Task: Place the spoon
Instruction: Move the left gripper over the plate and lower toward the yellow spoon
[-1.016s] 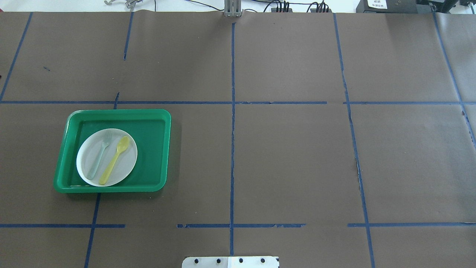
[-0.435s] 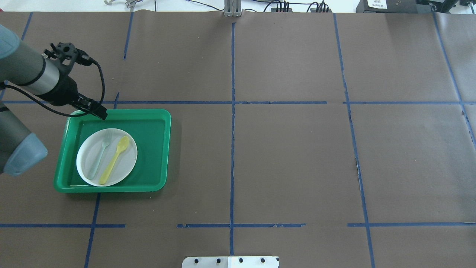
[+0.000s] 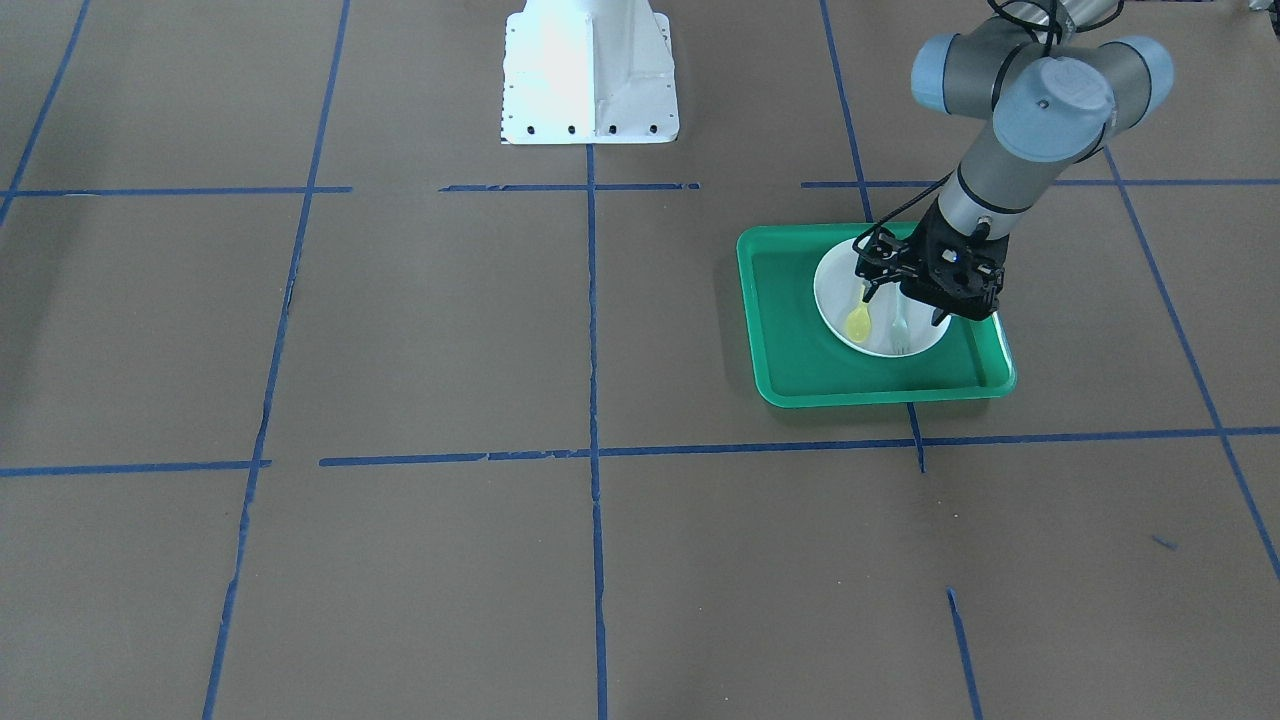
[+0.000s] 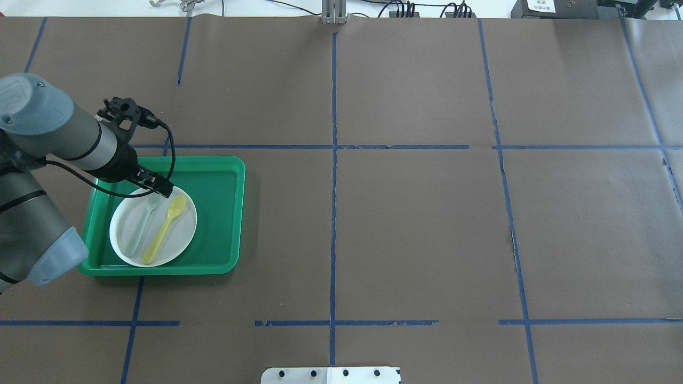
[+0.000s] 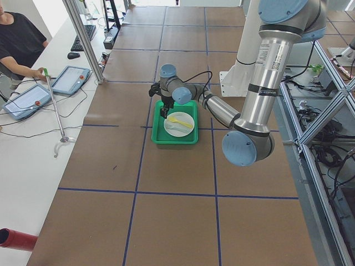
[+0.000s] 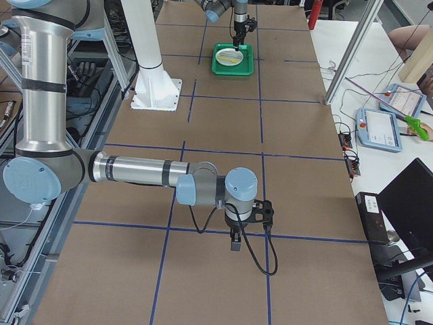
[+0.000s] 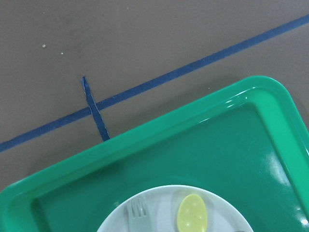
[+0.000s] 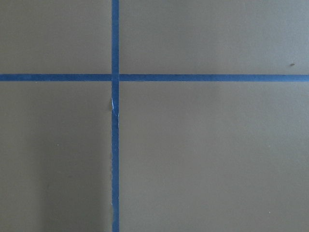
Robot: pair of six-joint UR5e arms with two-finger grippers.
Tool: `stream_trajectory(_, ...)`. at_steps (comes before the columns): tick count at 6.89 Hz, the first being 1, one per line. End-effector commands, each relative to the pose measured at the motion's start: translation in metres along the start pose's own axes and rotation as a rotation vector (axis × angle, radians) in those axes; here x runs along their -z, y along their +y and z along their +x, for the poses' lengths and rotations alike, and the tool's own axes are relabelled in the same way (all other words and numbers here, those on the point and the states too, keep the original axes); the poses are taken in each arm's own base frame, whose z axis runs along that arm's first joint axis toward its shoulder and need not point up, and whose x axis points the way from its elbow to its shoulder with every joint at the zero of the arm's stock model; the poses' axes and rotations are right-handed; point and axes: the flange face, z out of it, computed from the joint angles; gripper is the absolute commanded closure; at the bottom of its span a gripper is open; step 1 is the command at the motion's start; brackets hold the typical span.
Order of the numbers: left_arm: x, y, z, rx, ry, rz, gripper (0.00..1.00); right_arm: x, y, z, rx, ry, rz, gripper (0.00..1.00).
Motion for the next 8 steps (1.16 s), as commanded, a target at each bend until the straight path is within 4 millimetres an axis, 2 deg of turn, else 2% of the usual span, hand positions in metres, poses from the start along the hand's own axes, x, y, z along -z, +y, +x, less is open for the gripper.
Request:
stream_trajectory(1,-0.030,0.015,0.003,-0.002,-0.008,-0.057,0.14,0.001,0.000,-0.001,0.001,-0.001,0.001,0.00)
stream_trajectory(2,-0.050,0.023,0.010,-0.016,-0.007,-0.090,0.15,0.001,0.000,-0.001,0.001,-0.001,0.001,0.00)
stream_trajectory(5,-0.064,0.031,0.018,-0.020,0.005,-0.115,0.20,0.001,0.000,0.000,0.001,0.000,0.001,0.00)
stream_trajectory(8,-0.067,0.031,0.016,-0.019,0.003,-0.120,0.32,0.000,0.000,0.000,0.000,-0.001,0.000,0.00)
